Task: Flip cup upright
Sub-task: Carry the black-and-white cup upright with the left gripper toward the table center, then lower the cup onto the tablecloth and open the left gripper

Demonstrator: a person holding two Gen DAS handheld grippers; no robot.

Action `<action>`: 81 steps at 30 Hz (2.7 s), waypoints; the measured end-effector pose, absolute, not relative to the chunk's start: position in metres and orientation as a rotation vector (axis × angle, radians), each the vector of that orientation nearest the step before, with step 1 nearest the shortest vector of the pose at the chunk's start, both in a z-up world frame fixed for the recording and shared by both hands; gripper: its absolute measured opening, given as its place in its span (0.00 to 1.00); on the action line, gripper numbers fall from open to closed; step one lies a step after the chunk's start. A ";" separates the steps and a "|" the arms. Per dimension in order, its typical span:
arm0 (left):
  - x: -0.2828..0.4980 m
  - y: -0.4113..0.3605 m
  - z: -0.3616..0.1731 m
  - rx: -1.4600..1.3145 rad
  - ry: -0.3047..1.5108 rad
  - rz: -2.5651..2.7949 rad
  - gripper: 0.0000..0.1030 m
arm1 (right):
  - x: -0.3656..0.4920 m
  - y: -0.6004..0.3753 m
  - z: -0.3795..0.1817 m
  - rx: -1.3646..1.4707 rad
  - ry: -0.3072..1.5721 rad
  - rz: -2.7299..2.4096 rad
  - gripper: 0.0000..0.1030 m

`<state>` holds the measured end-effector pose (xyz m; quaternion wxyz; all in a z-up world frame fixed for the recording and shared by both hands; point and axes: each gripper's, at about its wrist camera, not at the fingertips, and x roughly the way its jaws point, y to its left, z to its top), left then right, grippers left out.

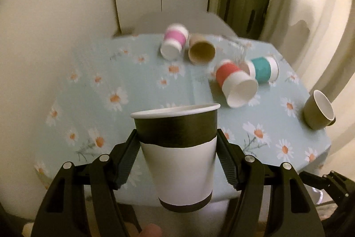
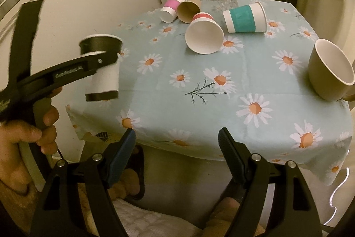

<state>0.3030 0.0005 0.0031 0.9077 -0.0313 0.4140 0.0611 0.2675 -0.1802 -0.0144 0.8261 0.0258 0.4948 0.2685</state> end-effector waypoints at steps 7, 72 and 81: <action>0.286 -0.017 0.009 -0.024 0.671 0.114 0.64 | 0.271 -0.183 -0.019 0.046 1.066 0.546 0.74; 0.256 -0.046 -0.103 0.119 0.148 0.248 0.78 | 0.283 -0.194 -0.045 0.025 1.151 0.464 0.74; 0.243 -0.044 -0.081 0.101 0.160 0.209 0.93 | 0.283 -0.203 -0.038 0.076 1.121 0.456 0.74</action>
